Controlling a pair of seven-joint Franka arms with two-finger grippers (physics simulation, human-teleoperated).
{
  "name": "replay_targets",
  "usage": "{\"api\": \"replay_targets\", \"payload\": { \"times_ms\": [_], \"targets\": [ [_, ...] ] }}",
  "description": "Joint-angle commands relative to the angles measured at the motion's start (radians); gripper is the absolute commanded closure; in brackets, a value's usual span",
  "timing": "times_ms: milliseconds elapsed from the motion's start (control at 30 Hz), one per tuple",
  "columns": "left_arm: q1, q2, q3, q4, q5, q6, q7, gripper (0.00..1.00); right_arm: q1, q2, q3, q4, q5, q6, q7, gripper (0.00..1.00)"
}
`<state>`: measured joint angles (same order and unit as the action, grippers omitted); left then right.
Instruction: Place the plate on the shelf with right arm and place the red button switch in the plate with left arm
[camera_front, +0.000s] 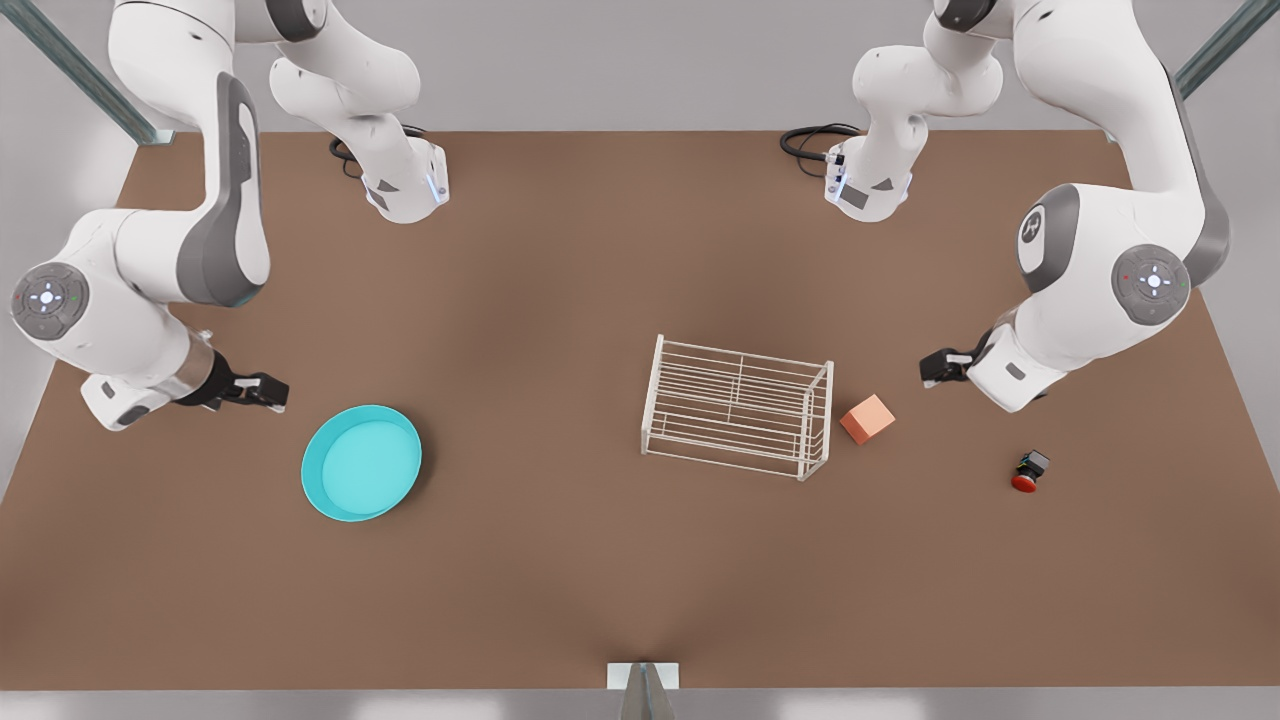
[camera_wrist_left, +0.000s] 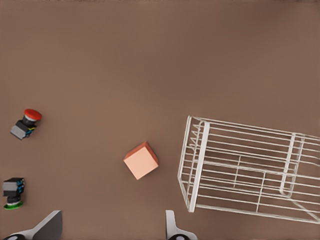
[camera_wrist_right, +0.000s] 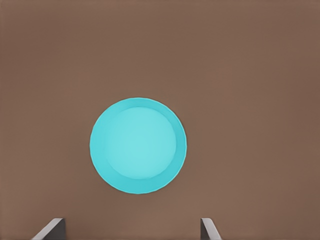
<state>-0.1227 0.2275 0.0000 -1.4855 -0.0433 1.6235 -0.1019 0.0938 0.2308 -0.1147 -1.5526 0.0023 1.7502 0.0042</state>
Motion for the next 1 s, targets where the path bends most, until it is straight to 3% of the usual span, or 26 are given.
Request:
{"api": "replay_targets", "payload": {
  "times_ms": [0, 367, 533, 800, 967],
  "targets": [
    [0.000, -0.004, -0.001, -0.002, -0.003, 0.016, 0.019, 0.00, 0.000, -0.001, 0.000, 0.000, -0.001, 0.009, 0.002, 0.00],
    [-0.026, -0.001, -0.008, -0.039, 0.037, -0.016, 0.027, 0.00, 0.024, 0.123, -0.002, -0.004, 0.007, -0.021, 0.011, 0.00],
    [-0.028, -0.014, -0.011, -0.030, 0.037, -0.033, 0.018, 0.00, -0.071, 0.278, -0.005, -0.046, 0.139, 0.163, -0.136, 0.00],
    [-0.061, -0.054, -0.012, -0.078, 0.039, -0.059, -0.005, 0.00, -0.143, 0.369, -0.005, -0.044, 0.315, 0.393, -0.266, 0.00],
    [-0.058, -0.051, -0.006, -0.073, 0.046, -0.076, -0.010, 0.00, -0.177, 0.424, -0.005, -0.044, 0.331, 0.427, -0.358, 0.00]
  ]
}}
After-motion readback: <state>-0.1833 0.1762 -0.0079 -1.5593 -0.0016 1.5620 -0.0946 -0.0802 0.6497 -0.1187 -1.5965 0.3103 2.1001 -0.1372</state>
